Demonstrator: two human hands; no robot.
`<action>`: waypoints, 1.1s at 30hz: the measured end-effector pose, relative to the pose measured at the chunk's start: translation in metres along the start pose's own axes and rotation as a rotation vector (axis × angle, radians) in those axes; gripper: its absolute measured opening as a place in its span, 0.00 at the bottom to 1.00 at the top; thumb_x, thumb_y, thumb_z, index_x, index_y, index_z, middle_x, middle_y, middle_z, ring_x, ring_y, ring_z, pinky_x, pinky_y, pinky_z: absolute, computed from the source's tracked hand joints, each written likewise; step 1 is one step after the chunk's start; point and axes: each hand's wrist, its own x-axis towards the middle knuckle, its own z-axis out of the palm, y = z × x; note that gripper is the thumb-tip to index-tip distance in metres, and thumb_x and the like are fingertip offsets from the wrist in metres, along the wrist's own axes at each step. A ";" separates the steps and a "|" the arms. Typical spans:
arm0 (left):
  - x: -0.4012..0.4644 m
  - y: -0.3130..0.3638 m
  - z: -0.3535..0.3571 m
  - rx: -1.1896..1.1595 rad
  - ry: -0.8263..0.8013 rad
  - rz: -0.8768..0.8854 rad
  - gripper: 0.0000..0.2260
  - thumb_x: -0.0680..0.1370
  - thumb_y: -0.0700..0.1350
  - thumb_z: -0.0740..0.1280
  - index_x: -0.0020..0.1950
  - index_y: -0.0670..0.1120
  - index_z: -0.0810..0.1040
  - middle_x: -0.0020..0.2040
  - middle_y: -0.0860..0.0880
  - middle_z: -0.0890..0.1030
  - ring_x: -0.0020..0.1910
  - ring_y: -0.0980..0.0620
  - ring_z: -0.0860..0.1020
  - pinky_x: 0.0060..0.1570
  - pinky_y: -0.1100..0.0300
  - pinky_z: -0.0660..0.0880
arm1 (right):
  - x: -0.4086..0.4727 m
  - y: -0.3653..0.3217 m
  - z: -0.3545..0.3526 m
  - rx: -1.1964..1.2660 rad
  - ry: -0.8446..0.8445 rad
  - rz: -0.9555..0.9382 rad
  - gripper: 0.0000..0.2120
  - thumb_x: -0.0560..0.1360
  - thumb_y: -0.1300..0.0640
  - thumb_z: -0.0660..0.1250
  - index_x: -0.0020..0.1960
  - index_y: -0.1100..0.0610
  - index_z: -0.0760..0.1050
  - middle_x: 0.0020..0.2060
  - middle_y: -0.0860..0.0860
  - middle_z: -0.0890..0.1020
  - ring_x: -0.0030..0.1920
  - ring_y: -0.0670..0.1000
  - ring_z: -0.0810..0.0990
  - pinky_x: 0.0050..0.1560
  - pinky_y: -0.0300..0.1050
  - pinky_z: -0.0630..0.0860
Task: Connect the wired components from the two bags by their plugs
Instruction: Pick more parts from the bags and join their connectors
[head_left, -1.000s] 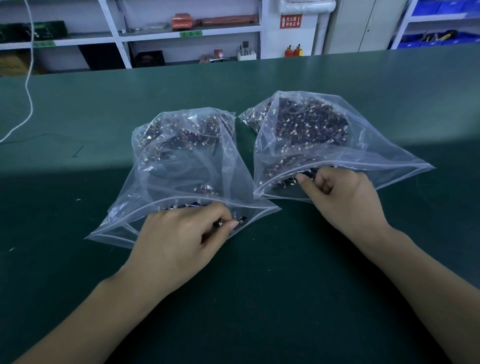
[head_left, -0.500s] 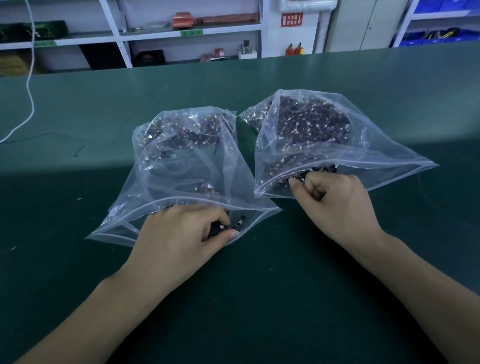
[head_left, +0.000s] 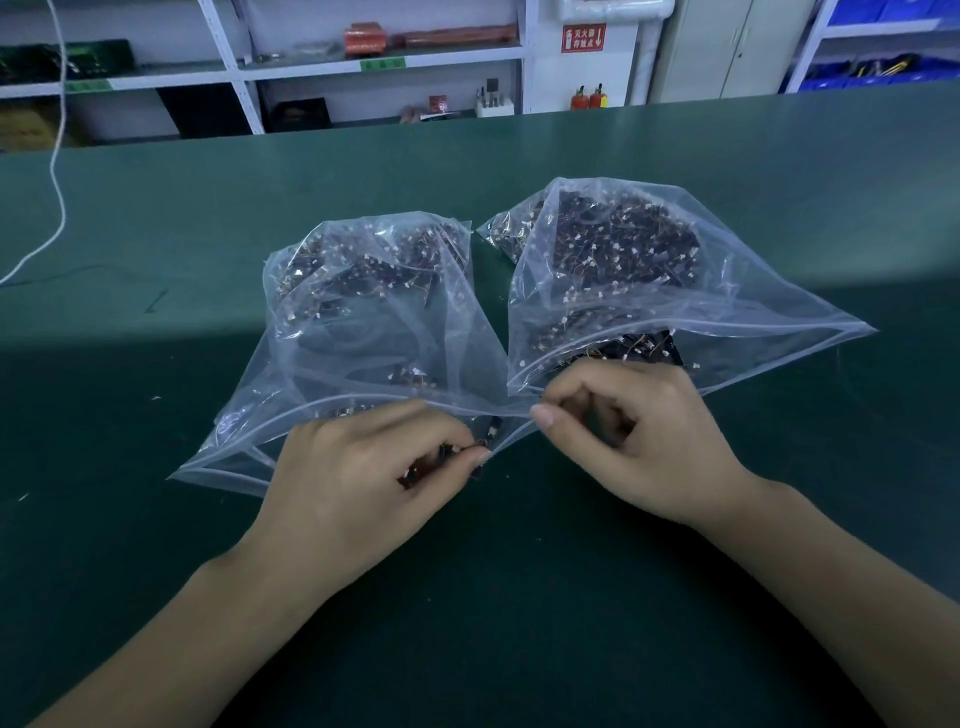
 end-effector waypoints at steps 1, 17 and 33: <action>-0.001 0.000 0.000 -0.015 -0.001 0.018 0.09 0.82 0.52 0.74 0.43 0.53 0.86 0.36 0.60 0.77 0.33 0.60 0.74 0.29 0.57 0.74 | -0.001 -0.002 0.001 0.013 -0.043 -0.003 0.10 0.82 0.47 0.71 0.47 0.52 0.82 0.31 0.36 0.72 0.29 0.44 0.73 0.34 0.35 0.68; -0.004 0.000 0.006 -0.164 0.088 0.064 0.09 0.84 0.50 0.74 0.47 0.47 0.89 0.41 0.55 0.85 0.36 0.53 0.82 0.32 0.55 0.78 | -0.003 -0.011 0.005 0.426 -0.236 0.250 0.05 0.81 0.55 0.74 0.48 0.56 0.83 0.33 0.53 0.81 0.30 0.64 0.74 0.30 0.57 0.70; -0.007 -0.001 0.008 -0.179 0.150 0.033 0.07 0.82 0.43 0.74 0.59 0.45 0.87 0.52 0.56 0.86 0.46 0.70 0.76 0.48 0.72 0.73 | -0.003 -0.017 0.008 0.462 -0.212 0.251 0.07 0.80 0.53 0.72 0.50 0.57 0.84 0.34 0.53 0.84 0.29 0.64 0.74 0.30 0.58 0.70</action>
